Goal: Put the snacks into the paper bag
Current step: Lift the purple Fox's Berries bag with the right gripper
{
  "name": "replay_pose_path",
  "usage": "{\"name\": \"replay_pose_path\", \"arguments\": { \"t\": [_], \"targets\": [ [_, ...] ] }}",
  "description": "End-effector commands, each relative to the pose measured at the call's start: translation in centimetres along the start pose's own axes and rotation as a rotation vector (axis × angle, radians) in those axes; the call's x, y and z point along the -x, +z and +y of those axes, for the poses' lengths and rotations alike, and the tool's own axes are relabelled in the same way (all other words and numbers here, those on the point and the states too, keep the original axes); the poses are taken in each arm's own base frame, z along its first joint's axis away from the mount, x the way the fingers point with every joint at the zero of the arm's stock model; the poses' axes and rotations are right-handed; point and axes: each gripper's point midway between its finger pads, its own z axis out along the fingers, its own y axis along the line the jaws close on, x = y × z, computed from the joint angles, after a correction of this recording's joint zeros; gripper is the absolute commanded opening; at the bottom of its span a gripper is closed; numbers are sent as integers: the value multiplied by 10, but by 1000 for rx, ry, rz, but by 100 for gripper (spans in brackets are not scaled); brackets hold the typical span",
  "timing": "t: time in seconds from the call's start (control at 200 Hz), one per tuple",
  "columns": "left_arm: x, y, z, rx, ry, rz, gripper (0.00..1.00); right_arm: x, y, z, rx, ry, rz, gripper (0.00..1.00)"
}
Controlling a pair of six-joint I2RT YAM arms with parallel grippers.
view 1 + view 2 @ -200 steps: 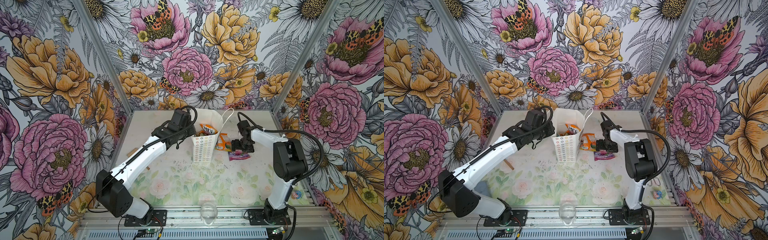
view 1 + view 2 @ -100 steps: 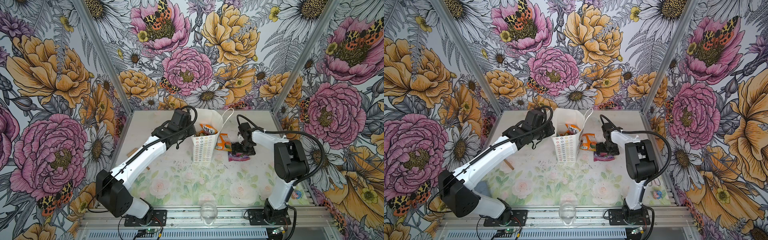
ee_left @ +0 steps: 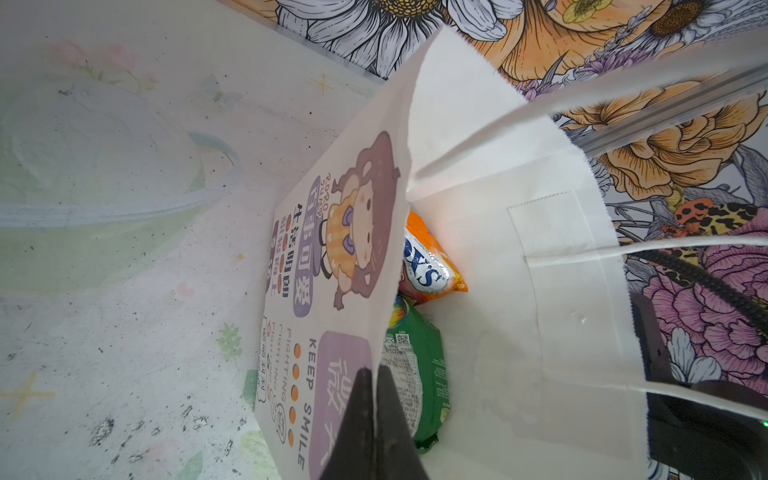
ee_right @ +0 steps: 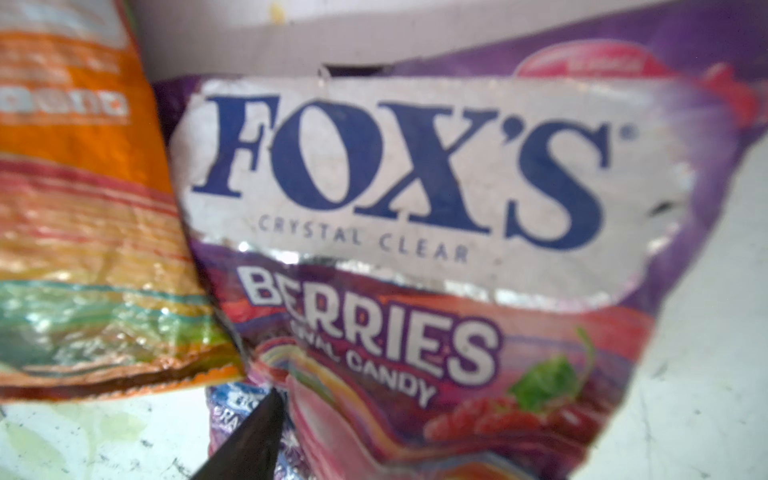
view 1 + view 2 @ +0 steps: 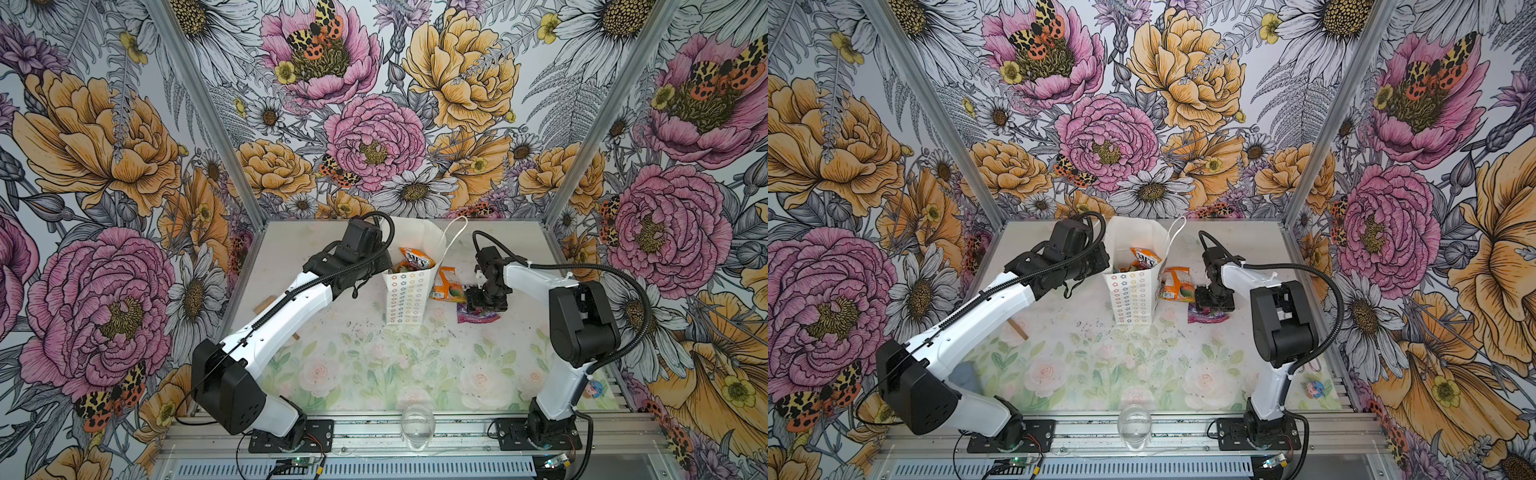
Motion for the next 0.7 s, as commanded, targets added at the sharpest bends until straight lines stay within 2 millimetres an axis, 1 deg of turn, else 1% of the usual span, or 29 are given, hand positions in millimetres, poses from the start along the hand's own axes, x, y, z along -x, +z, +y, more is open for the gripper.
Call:
{"name": "replay_pose_path", "arguments": {
  "t": [0.0,0.095,0.29,0.34,0.47,0.53,0.696],
  "targets": [
    [13,-10,-13,-54,-1,-40,0,-26,4,-13,-54,10,80,59],
    [13,-9,-12,-51,0,-39,0,-26,0,-12,-42,18,71,49],
    [12,-8,-12,-51,0,-37,0,-23,-12,-12,-24,35,37,38],
    [13,-9,-13,-53,1,-37,0,-23,-14,-12,-16,42,33,33],
    [12,-8,-13,-57,0,-34,0,-24,-15,-10,33,53,37,12],
    [12,-7,-13,-55,-1,-35,0,-24,-15,-11,33,54,37,5],
    [12,-7,-13,-58,1,-34,0,-21,-21,-11,42,57,19,2]
  ]
}}
